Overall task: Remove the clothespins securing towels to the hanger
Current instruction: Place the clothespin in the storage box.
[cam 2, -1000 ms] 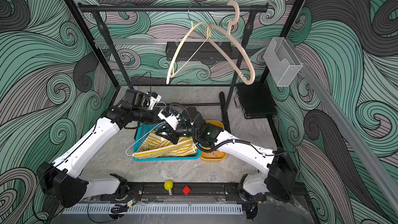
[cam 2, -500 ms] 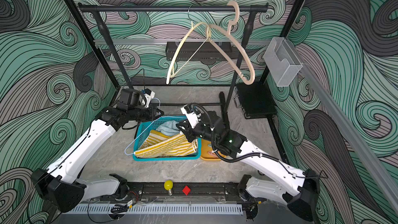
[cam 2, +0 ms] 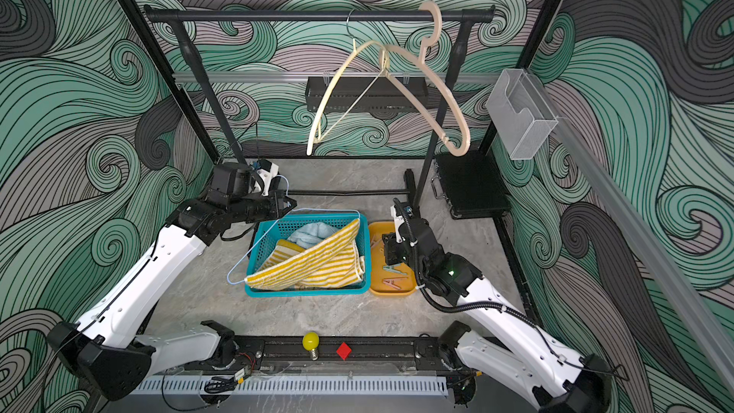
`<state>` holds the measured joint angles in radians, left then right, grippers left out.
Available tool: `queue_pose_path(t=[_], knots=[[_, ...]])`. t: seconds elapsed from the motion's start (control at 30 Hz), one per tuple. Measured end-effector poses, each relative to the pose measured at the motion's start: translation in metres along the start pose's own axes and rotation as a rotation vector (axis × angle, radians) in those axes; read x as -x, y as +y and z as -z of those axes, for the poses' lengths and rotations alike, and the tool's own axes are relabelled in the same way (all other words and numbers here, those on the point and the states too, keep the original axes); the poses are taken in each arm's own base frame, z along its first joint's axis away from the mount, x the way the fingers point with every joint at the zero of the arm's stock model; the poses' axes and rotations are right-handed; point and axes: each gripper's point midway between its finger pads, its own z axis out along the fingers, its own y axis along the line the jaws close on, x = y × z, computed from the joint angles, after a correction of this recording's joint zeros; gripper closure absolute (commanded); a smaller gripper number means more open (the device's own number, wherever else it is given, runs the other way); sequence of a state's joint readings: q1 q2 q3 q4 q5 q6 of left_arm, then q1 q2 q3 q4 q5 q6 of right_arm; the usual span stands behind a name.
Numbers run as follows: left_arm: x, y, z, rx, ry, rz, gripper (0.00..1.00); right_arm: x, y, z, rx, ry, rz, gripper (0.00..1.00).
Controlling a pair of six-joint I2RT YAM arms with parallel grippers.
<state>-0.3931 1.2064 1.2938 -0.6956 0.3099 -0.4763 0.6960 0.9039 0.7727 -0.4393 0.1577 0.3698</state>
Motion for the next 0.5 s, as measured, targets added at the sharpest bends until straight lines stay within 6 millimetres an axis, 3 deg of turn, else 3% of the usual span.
queue_pose_path(t=[0.1, 0.2, 0.33, 0.43, 0.5], knots=[[0.0, 0.0, 0.001, -0.001, -0.002, -0.006, 1.0, -0.013, -0.008, -0.012, -0.041, 0.047, -0.004, 0.93], [0.001, -0.003, 0.007, -0.009, -0.016, -0.018, 1.0, -0.033, -0.016, -0.026, -0.079, 0.106, -0.01, 0.67], [0.004, -0.009, 0.019, -0.026, -0.046, -0.041, 1.0, -0.063, -0.028, -0.041, -0.125, 0.181, -0.022, 0.43], [0.005, -0.013, 0.026, -0.04, -0.064, -0.05, 1.0, -0.069, -0.031, -0.045, -0.138, 0.198, -0.028, 0.27], [0.005, -0.015, 0.029, -0.046, -0.071, -0.052, 1.0, -0.065, -0.027, -0.044, -0.119, 0.192, -0.031, 0.22]])
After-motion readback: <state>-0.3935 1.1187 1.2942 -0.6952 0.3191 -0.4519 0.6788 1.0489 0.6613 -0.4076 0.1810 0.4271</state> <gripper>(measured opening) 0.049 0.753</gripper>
